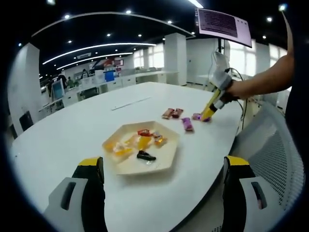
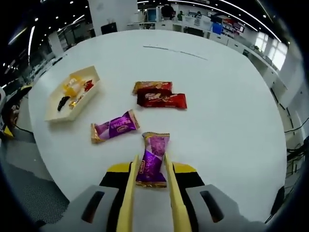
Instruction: Place the target food into the container with the food tongs after gripping and lifting it, then release it inside without dropping or visibly crushing the food.
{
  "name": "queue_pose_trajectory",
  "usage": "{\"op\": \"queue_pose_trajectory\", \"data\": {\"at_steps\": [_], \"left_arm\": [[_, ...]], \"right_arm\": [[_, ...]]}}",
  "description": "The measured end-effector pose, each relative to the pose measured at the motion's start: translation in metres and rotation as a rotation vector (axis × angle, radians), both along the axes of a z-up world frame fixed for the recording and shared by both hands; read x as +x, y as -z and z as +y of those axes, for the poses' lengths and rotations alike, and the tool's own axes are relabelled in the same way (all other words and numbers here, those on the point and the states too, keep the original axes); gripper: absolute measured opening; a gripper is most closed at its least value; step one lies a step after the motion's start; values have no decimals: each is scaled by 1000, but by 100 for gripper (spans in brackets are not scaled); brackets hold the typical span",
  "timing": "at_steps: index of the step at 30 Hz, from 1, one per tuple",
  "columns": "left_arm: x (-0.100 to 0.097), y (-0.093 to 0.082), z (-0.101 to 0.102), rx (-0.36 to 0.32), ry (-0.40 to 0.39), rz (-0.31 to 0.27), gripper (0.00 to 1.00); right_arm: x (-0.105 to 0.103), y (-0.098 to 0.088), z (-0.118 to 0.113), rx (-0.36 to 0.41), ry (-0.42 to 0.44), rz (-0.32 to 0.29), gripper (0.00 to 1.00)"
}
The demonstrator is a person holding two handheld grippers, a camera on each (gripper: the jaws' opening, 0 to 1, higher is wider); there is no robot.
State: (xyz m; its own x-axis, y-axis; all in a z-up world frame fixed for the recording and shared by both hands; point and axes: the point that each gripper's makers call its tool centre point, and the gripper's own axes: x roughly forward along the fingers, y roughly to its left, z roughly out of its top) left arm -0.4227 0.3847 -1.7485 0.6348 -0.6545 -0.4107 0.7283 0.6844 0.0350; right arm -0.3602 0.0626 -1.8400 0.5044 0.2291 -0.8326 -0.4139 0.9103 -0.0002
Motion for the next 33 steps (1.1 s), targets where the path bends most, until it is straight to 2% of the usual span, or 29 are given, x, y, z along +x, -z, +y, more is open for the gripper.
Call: {"op": "queue_pose_trajectory", "data": {"at_steps": [19,23,28,33], "left_arm": [[0,2,0,6,0,9,99],[0,1,0,7,-2,7,99],[0,1,0,6,-1,8,99],[0,2,1,4,-1,7,99]], "right_arm": [[7,-3,3,27,-3,-36,29],[5,-2,1,-23,-21,-55,25],[5,0,1,-23,-35,-49,22],[7,-3,4,-32,-65,-70,20]]}}
